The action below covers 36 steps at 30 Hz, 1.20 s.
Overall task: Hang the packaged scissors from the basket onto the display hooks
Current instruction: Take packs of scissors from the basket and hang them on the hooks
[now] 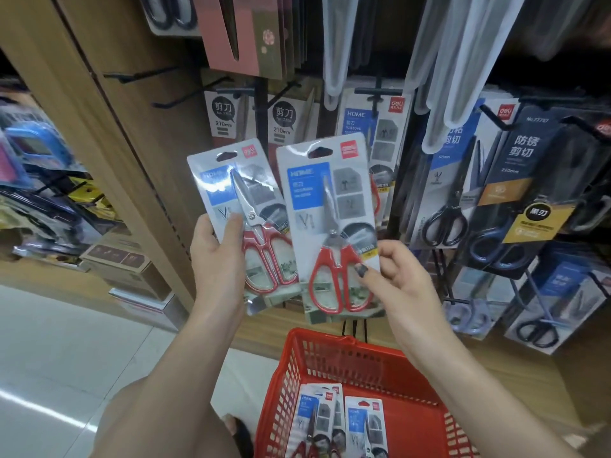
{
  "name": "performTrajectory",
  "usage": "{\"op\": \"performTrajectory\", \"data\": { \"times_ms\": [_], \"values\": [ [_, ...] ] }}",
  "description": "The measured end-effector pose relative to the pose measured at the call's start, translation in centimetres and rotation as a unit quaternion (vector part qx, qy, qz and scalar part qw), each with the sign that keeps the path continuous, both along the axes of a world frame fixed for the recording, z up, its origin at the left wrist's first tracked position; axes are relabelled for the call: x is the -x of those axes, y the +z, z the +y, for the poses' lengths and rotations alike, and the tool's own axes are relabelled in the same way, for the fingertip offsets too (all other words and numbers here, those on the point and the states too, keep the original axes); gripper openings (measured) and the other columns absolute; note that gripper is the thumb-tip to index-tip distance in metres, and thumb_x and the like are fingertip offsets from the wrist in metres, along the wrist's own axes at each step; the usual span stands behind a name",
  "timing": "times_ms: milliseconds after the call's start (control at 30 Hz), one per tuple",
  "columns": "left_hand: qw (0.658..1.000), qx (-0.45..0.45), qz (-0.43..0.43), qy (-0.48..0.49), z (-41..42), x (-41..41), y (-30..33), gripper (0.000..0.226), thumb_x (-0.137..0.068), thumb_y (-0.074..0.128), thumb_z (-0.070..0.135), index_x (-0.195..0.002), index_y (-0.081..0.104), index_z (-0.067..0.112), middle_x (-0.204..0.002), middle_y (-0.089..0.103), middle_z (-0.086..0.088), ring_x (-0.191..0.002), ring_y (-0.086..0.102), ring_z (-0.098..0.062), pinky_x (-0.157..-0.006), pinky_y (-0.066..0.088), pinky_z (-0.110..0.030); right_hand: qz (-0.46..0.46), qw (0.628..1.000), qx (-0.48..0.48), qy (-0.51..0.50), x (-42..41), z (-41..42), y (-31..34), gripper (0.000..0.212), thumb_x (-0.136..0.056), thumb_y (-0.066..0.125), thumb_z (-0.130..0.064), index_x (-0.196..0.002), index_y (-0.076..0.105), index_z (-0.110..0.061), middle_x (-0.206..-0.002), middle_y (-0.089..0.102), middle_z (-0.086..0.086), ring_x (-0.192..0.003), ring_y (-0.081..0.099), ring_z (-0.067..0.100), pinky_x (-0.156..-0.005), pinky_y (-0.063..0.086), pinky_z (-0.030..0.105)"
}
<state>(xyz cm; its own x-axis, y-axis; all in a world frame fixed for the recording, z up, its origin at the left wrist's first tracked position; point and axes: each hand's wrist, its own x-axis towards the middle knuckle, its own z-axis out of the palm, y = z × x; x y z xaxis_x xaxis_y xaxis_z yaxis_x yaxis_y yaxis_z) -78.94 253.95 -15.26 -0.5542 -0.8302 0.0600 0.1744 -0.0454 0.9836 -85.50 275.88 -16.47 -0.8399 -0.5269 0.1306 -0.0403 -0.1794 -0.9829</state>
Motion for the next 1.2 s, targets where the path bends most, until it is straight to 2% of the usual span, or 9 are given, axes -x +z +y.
{"op": "performTrajectory", "data": {
  "times_ms": [167, 267, 400, 600, 767, 900, 1000, 1067, 1200],
  "values": [
    [1.0, 0.011, -0.001, -0.003, 0.5, 0.0, 0.1, 0.007, -0.109, 0.057, 0.032, -0.111, 0.064, 0.03, -0.101, 0.081, 0.009, -0.088, 0.081, -0.013, -0.063, 0.063, -0.025, 0.049, 0.998, 0.017, -0.036, -0.9, 1.7, -0.1, 0.018, -0.094, 0.066, -0.026, -0.109, 0.067, -0.036, -0.111, 0.079, 0.005, -0.102, 0.076, 0.022, -0.078, 0.061, 0.026],
    [1.0, 0.012, -0.014, -0.005, 0.8, 0.1, 0.2, 0.006, -0.109, 0.057, 0.035, -0.112, 0.062, 0.032, -0.101, 0.081, 0.011, -0.089, 0.081, -0.013, -0.066, 0.066, -0.029, 0.067, 0.995, 0.039, -0.06, -1.2, 1.8, 0.3, 0.019, -0.092, 0.068, -0.032, -0.11, 0.067, -0.037, -0.11, 0.078, 0.005, -0.103, 0.076, 0.02, -0.079, 0.06, 0.025],
    [0.999, 0.023, -0.028, -0.005, 0.9, 0.1, 0.1, 0.004, -0.109, 0.058, 0.039, -0.109, 0.06, 0.035, -0.103, 0.08, 0.012, -0.091, 0.08, -0.013, -0.071, 0.066, -0.033, 0.064, 0.994, 0.059, -0.066, -1.0, 1.3, 0.9, 0.018, -0.092, 0.069, -0.033, -0.11, 0.067, -0.037, -0.111, 0.078, 0.006, -0.103, 0.076, 0.023, -0.079, 0.063, 0.032],
    [1.0, 0.017, -0.024, -0.002, 0.9, -0.1, 0.3, 0.004, -0.109, 0.057, 0.038, -0.108, 0.059, 0.034, -0.101, 0.08, 0.013, -0.089, 0.081, -0.013, -0.063, 0.063, -0.024, 0.069, 0.991, 0.062, -0.091, -0.4, -0.1, 0.9, 0.014, -0.094, 0.067, -0.035, -0.107, 0.067, -0.04, -0.111, 0.078, 0.005, -0.105, 0.075, 0.024, -0.091, 0.062, 0.049],
    [1.0, 0.022, -0.022, -0.003, 1.0, -0.3, 0.2, 0.007, -0.108, 0.059, 0.038, -0.112, 0.06, 0.032, -0.101, 0.079, 0.017, -0.089, 0.08, -0.009, -0.062, 0.061, -0.02, 0.024, 0.99, 0.069, -0.118, 0.3, -1.0, 0.9, 0.012, -0.095, 0.067, -0.026, -0.098, 0.069, -0.037, -0.101, 0.079, 0.008, -0.095, 0.076, 0.022, -0.079, 0.062, 0.038],
    [0.999, 0.04, -0.011, -0.004, 0.8, -0.6, 0.3, 0.011, -0.107, 0.06, 0.036, -0.114, 0.062, 0.028, -0.106, 0.079, 0.014, -0.094, 0.079, -0.01, -0.066, 0.061, -0.02, -0.011, 0.989, 0.034, -0.141, 1.8, -1.7, 1.8, 0.007, -0.098, 0.064, -0.019, -0.105, 0.064, -0.022, -0.1, 0.075, 0.019, -0.096, 0.075, 0.035, -0.088, 0.058, 0.065],
    [0.998, 0.054, -0.016, 0.004, 0.7, -0.5, 0.4, 0.007, -0.107, 0.06, 0.038, -0.111, 0.062, 0.032, -0.108, 0.079, 0.015, -0.095, 0.079, -0.011, -0.068, 0.065, -0.025, -0.023, 0.984, -0.006, -0.178, 3.7, -2.6, 2.7, 0.007, -0.101, 0.064, -0.017, -0.107, 0.06, -0.018, -0.108, 0.064, 0.036, -0.103, 0.066, 0.054, -0.094, 0.047, 0.074],
    [0.998, 0.058, -0.013, 0.01, 0.8, -0.6, 0.5, 0.006, -0.107, 0.06, 0.038, -0.109, 0.061, 0.033, -0.107, 0.079, 0.015, -0.094, 0.079, -0.01, -0.069, 0.065, -0.026, -0.03, 0.98, -0.024, -0.194, 4.9, -3.1, 3.2, 0.008, -0.101, 0.064, -0.016, -0.106, 0.059, -0.021, -0.109, 0.066, 0.032, -0.11, 0.061, 0.056, -0.093, 0.049, 0.073],
    [0.996, 0.088, -0.003, -0.011, 1.3, -0.6, 1.1, 0.008, -0.104, 0.062, 0.04, -0.107, 0.061, 0.033, -0.105, 0.079, 0.012, -0.092, 0.08, -0.012, -0.067, 0.065, -0.026, -0.006, 0.974, -0.074, -0.213, 6.3, -3.6, 3.0, 0.009, -0.101, 0.064, -0.018, -0.101, 0.06, -0.026, -0.098, 0.078, 0.011, -0.099, 0.074, 0.036, -0.093, 0.058, 0.057]
  ]
}}
